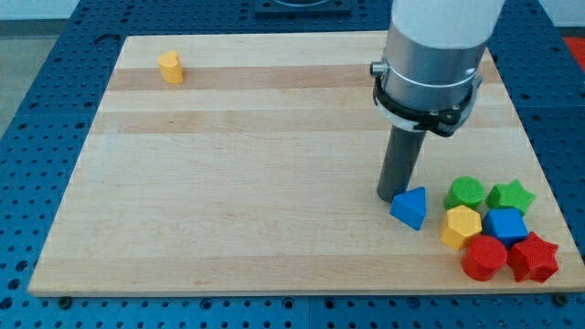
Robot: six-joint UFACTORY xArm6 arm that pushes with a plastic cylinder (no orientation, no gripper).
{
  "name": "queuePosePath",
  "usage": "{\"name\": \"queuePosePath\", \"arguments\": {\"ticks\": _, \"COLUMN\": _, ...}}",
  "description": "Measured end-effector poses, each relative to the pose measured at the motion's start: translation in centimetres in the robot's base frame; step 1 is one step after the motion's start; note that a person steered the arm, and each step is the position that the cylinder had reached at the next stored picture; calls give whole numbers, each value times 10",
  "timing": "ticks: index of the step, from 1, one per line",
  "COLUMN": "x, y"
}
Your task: Slide the blue triangle down a bit
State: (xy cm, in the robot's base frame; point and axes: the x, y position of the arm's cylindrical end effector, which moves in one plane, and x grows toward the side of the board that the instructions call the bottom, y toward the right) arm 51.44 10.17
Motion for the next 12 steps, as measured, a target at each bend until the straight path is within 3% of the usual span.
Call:
{"name": "queuePosePath", "arguments": {"ticks": 2, "x": -8, "y": -33}}
{"name": "queuePosePath", "arguments": {"ticks": 3, "x": -34, "y": -29}}
{"name": "queuePosePath", "arguments": {"ticks": 9, "x": -27, "y": -11}}
{"name": "queuePosePath", "arguments": {"ticks": 12, "x": -21, "y": 27}}
